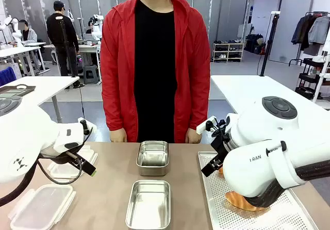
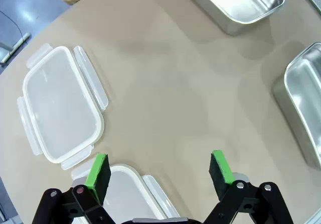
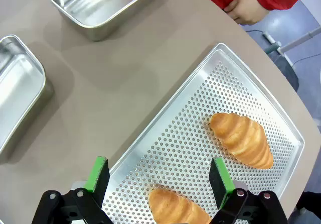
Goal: Place the bread into the airtight container.
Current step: Pick up a Butter Roll and place it into an empty Airtight Container.
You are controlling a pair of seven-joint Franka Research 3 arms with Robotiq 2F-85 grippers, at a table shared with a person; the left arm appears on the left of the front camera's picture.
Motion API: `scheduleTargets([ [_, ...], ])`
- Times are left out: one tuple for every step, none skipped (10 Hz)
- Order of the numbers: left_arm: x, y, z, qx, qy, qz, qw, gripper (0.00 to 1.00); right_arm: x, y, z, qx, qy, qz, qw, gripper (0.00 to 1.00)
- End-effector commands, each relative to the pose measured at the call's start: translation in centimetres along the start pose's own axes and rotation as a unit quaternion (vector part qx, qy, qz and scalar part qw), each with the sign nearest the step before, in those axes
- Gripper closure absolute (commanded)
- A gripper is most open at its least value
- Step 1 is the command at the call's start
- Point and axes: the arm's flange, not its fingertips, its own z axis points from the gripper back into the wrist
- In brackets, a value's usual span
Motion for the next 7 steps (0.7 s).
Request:
scheduleTargets([
  [0.01,-0.02,0.00,0.000,0.000,0.000,1.000,0.00,0.00,0.00,0.00,0.000,0.000,0.000,1.000,0.00],
  [0.01,-0.02,0.00,0.000,0.000,0.000,1.000,0.00,0.00,0.00,0.00,0.000,0.000,0.000,1.000,0.00],
  [0.01,-0.02,0.00,0.000,0.000,0.000,1.000,0.00,0.00,0.00,0.00,0.000,0.000,0.000,1.000,0.00],
  [0.01,-0.02,0.00,0.000,0.000,0.000,1.000,0.00,0.00,0.00,0.00,0.000,0.000,0.000,1.000,0.00],
  [0.01,-0.02,0.00,0.000,0.000,0.000,1.000,0.00,0.00,0.00,0.00,0.000,0.000,0.000,1.000,0.00],
  [0.01,-0.02,0.00,0.000,0.000,0.000,1.000,0.00,0.00,0.00,0.00,0.000,0.000,0.000,1.000,0.00],
  [0.01,-0.02,0.00,0.000,0.000,0.000,1.000,0.00,0.00,0.00,0.00,0.000,0.000,0.000,1.000,0.00],
])
